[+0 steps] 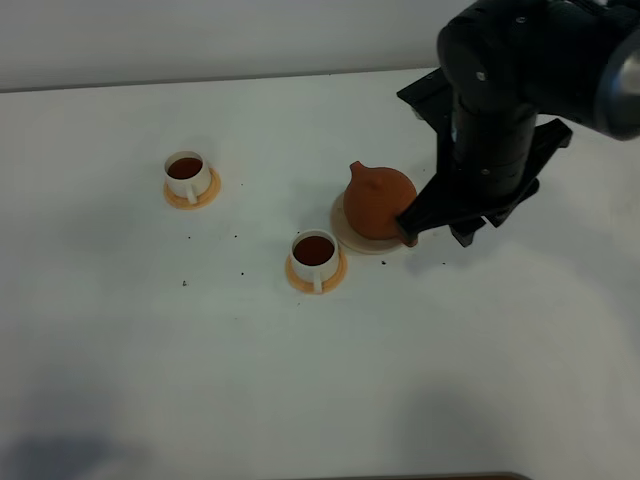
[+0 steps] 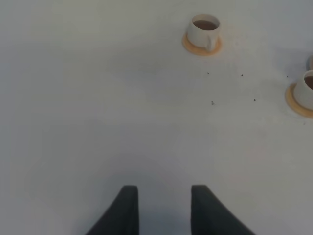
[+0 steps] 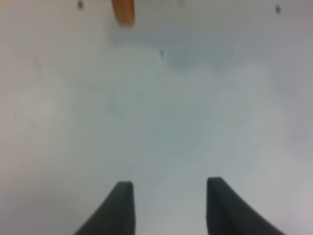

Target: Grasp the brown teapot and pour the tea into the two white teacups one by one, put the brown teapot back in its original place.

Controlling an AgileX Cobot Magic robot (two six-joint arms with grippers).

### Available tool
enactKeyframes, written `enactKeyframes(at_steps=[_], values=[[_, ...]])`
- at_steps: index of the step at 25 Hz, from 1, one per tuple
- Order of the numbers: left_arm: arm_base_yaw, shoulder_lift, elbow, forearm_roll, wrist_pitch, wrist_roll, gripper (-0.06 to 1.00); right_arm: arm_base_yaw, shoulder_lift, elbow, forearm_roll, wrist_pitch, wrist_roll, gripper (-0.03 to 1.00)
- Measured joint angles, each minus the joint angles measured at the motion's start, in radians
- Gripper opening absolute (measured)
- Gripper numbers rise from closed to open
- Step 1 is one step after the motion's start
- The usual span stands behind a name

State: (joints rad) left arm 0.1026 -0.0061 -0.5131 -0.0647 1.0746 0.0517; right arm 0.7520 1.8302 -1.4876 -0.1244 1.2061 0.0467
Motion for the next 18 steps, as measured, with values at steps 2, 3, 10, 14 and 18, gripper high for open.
enactKeyframes(at_steps=[2,3,10,14,18], values=[[0.000,0.000,0.000,0.000,0.000,0.000,0.26,0.000,-0.074,0.081,0.000,0.001,0.001,0.31],[0.000,0.000,0.000,0.000,0.000,0.000,0.26,0.000,-0.115,0.125,-0.002,0.002,0.002,0.31],[0.000,0.000,0.000,0.000,0.000,0.000,0.26,0.000,-0.373,0.393,-0.026,0.006,0.037,0.26],[0.000,0.000,0.000,0.000,0.000,0.000,0.26,0.000,-0.521,0.526,-0.030,0.007,0.039,0.24],[0.000,0.000,0.000,0.000,0.000,0.000,0.26,0.000,-0.677,0.646,-0.030,0.007,0.039,0.24]])
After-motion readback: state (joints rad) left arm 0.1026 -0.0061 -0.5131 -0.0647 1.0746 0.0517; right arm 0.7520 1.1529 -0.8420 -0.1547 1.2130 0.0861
